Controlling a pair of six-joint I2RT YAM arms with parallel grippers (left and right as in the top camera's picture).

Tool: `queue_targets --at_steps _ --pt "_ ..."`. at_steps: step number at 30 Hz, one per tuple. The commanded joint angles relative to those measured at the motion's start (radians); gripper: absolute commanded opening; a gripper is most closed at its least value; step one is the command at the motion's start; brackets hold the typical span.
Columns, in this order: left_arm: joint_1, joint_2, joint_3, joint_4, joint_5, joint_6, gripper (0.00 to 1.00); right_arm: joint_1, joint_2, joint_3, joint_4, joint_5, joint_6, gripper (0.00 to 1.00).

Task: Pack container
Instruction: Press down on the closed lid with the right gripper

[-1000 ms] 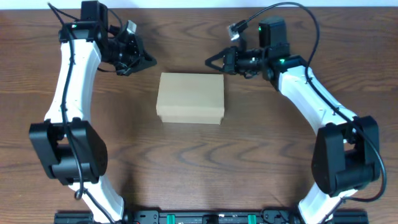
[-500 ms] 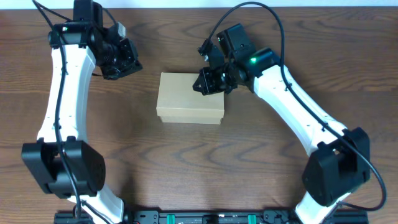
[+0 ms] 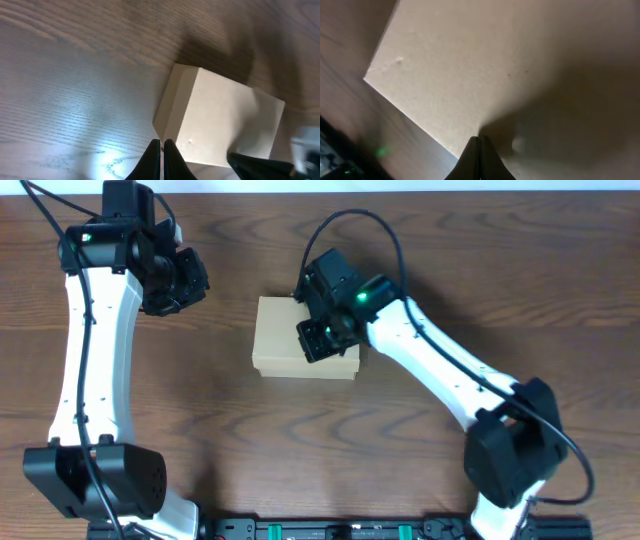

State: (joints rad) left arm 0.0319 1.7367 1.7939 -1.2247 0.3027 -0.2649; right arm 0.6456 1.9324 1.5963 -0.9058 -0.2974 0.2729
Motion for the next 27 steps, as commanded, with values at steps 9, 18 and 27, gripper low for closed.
queue_targets --at_steps 9,18,27 --pt "0.000 -0.009 0.018 -0.006 -0.026 -0.005 0.06 0.026 0.103 0.010 -0.051 0.118 -0.030 0.01" --pt "0.000 -0.022 0.018 -0.010 -0.013 -0.012 0.05 0.006 -0.055 0.032 0.040 0.111 -0.108 0.01" --pt "0.000 -0.052 0.018 -0.048 0.055 -0.011 0.12 -0.156 -0.185 0.032 -0.014 0.110 -0.185 0.83"
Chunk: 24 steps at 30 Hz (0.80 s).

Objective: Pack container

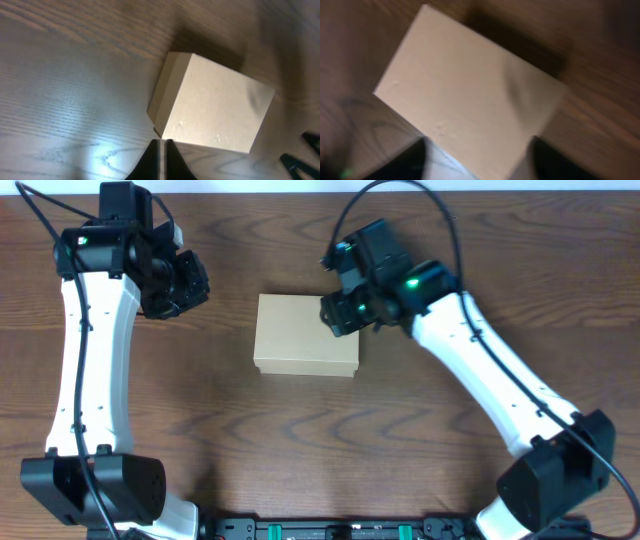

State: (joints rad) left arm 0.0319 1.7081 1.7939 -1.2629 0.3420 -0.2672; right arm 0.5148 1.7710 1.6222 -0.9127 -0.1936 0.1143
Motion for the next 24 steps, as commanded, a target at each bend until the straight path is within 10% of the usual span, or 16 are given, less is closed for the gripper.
queue_targets --at_steps 1,4,5,18,24 --pt "0.000 -0.024 0.018 -0.022 0.013 0.000 0.31 -0.051 -0.035 0.006 -0.019 0.006 -0.026 0.99" --pt "0.000 -0.024 0.018 -0.034 0.013 0.021 0.90 -0.094 -0.062 0.006 -0.042 0.006 -0.027 0.99" --pt "0.000 -0.024 0.018 -0.034 0.013 0.024 0.96 -0.100 -0.068 0.006 -0.049 0.006 -0.041 0.99" --pt "0.000 -0.204 0.017 -0.139 -0.143 0.024 0.95 -0.216 -0.232 -0.020 -0.222 -0.007 -0.244 0.99" --pt "0.000 -0.454 -0.020 -0.158 -0.145 0.022 0.95 -0.403 -0.513 -0.303 -0.132 -0.174 -0.334 0.99"
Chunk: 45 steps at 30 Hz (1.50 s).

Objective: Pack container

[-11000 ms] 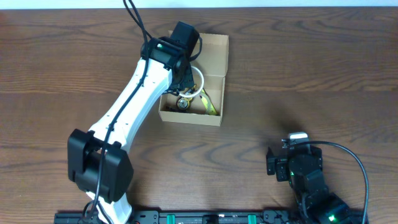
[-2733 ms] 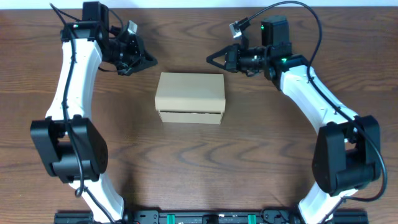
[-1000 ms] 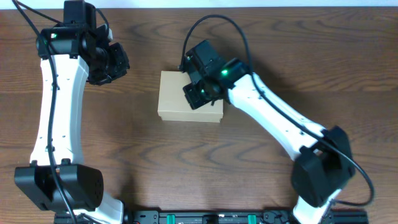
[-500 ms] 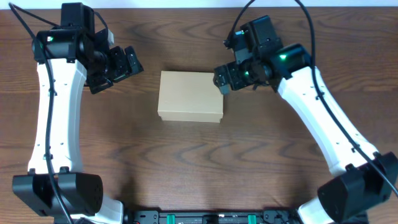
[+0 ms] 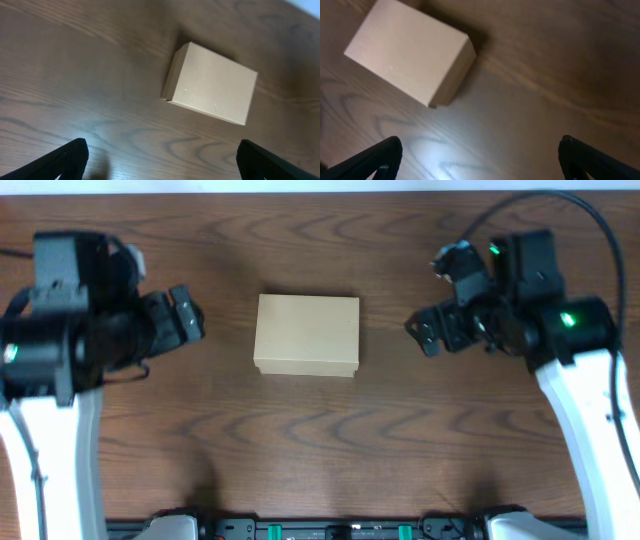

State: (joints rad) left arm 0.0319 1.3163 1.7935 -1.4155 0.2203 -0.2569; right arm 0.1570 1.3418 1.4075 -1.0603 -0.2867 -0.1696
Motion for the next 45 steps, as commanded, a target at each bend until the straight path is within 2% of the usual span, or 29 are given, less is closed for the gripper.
queue_targets --at_steps 1,4,8,21,23,26,29,34,39,45 --pt "0.000 -0.095 -0.041 -0.004 -0.023 0.008 0.95 -0.067 -0.127 -0.131 0.029 -0.090 -0.053 0.99" --pt "0.000 -0.224 -0.162 0.005 -0.025 -0.013 0.95 -0.115 -0.279 -0.251 0.056 -0.087 -0.056 0.99" --pt "0.000 -0.400 -0.307 0.017 -0.023 -0.063 0.95 -0.119 -0.390 -0.298 0.054 -0.080 -0.056 0.99" --pt "0.000 -0.834 -0.373 -0.081 0.016 -0.068 0.95 -0.119 -0.387 -0.298 0.053 -0.080 -0.056 0.99" --pt "0.000 -0.871 -0.371 -0.080 -0.070 -0.035 0.95 -0.119 -0.387 -0.298 0.053 -0.080 -0.056 0.99" --pt "0.001 -0.895 -0.372 -0.090 -0.075 -0.009 0.95 -0.119 -0.387 -0.298 0.053 -0.080 -0.056 0.99" --pt "0.002 -0.921 -0.373 -0.039 -0.094 0.130 0.95 -0.119 -0.387 -0.298 0.053 -0.080 -0.056 0.99" --pt "0.002 -1.016 -0.410 -0.011 -0.190 0.203 0.95 -0.119 -0.387 -0.298 0.053 -0.080 -0.056 0.99" --pt "0.001 -1.128 -0.644 0.162 -0.186 0.275 0.95 -0.119 -0.387 -0.298 0.053 -0.080 -0.056 0.99" --pt "0.001 -1.161 -0.932 0.408 -0.187 0.323 0.95 -0.119 -0.387 -0.298 0.053 -0.080 -0.056 0.99"
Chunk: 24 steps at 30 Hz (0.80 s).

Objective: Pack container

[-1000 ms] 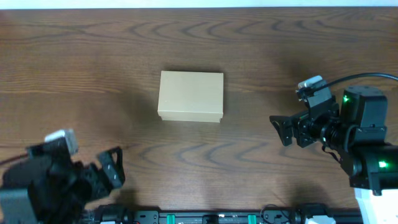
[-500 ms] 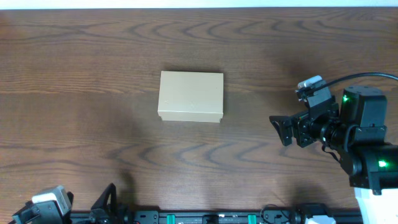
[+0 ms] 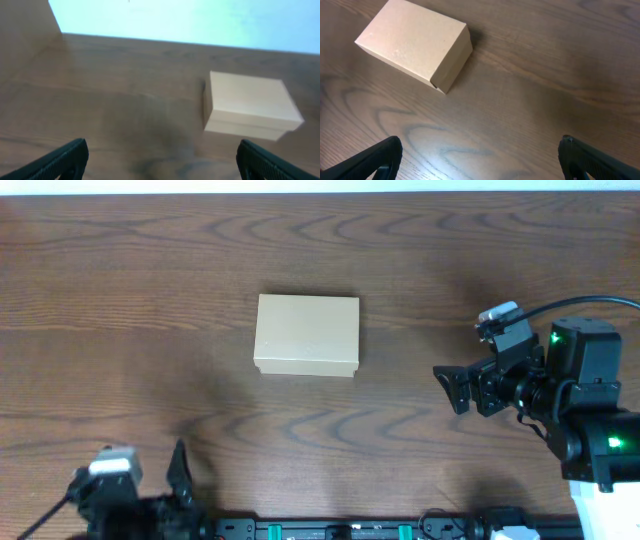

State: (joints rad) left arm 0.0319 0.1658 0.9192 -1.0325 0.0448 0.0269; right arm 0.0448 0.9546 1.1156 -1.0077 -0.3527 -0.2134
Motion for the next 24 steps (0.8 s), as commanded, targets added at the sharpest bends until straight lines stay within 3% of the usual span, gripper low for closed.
queue_targets --at_steps 1,10,17,24 --pt "0.001 -0.011 -0.120 0.066 -0.012 0.049 0.95 -0.007 0.000 -0.006 0.001 -0.014 -0.012 0.99" --pt "0.000 -0.027 -0.437 0.171 -0.012 0.049 0.95 -0.007 0.000 -0.006 0.001 -0.014 -0.012 0.99" --pt "0.000 -0.163 -0.527 0.170 -0.012 0.056 0.95 -0.007 0.000 -0.006 0.001 -0.014 -0.012 0.99" --pt "0.000 -0.162 -0.631 0.179 -0.019 0.056 0.95 -0.007 0.000 -0.006 0.000 -0.014 -0.012 0.99"
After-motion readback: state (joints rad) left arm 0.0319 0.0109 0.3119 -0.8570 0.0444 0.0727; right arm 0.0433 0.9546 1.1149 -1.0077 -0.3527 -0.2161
